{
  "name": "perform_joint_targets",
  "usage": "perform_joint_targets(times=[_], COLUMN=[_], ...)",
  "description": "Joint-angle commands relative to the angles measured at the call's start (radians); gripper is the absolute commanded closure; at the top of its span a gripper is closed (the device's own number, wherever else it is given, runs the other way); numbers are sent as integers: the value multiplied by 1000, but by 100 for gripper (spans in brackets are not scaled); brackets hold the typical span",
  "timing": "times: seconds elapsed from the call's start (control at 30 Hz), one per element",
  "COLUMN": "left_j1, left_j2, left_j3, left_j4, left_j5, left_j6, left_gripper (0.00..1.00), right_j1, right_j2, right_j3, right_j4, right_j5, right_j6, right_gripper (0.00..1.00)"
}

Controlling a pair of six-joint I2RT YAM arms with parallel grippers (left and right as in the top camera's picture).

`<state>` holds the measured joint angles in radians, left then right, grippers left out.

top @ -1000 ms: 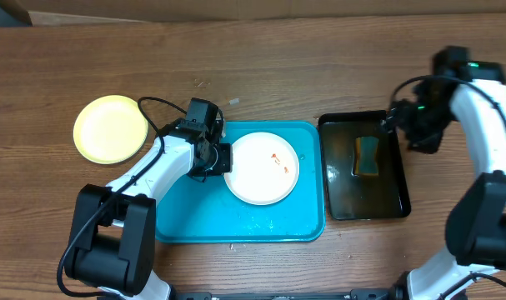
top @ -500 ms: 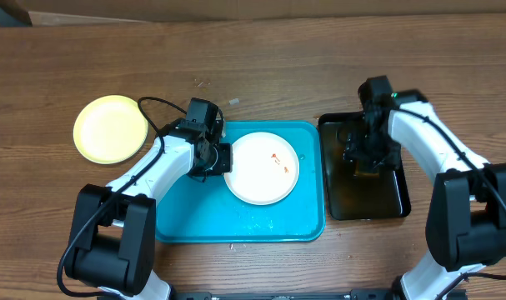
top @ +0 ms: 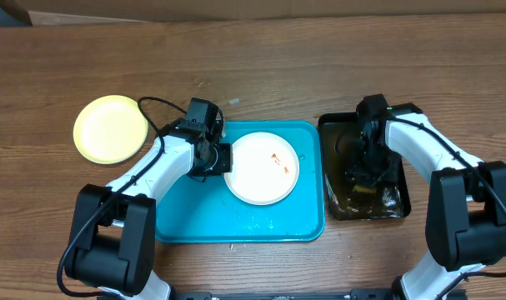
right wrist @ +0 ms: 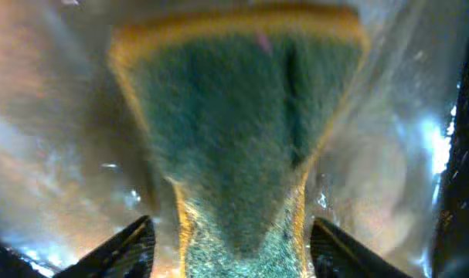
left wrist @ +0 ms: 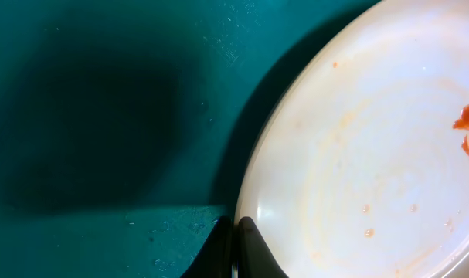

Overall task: Clean dirty plates on tray and stack at the side
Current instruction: 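Lower the right gripper into the black tray and grasp the sponge, then rub the held sponge in the water of the black tray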

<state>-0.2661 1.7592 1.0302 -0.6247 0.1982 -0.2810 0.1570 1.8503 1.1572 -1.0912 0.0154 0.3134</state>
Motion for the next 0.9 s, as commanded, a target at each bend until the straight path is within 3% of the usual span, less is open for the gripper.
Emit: perform_joint_targets(times=[0.0, 0.17, 0.23, 0.27, 0.3, 0.33, 0.4, 0.43, 0.47, 0.57, 0.8, 0.87], left_j1=[4, 4, 4, 4, 4, 4, 4, 4, 4, 4, 4, 4], left_j2=[8, 8, 8, 8, 8, 8, 8, 8, 8, 8, 8, 8], left_j3=[6, 6, 6, 6, 6, 6, 6, 6, 6, 6, 6, 6], left_j4=[0, 1, 1, 1, 1, 1, 1, 1, 1, 1, 1, 1], left_j5=[5, 5, 5, 5, 5, 5, 5, 5, 5, 5, 5, 5], left_j6=[12, 12, 11, 12, 12, 12, 12, 12, 12, 12, 12, 11], left_gripper=[95, 95, 95, 95, 95, 95, 94, 94, 94, 94, 92, 92], right_j1=[-8, -8, -7, -6, -6, -6, -6, -6, -6, -13, -19, -19], right_j2=[-10, -10, -9, -9, -9, -9, -9, -9, -9, -9, -9, -9], right_j3=[43, 41, 40, 40, 39, 39, 39, 39, 39, 39, 39, 39], right_j4=[19, 38, 39, 39, 39, 38, 39, 41, 51, 94, 174, 174], right_j5=[61, 73, 73, 73, 72, 72, 73, 74, 74, 88, 100, 96], right_j6=[-6, -2, -2, -2, -2, -2, -3, -3, -4, -7, -5, -4], right_gripper=[33, 34, 40, 51, 78, 96, 96, 76, 48, 31, 35, 59])
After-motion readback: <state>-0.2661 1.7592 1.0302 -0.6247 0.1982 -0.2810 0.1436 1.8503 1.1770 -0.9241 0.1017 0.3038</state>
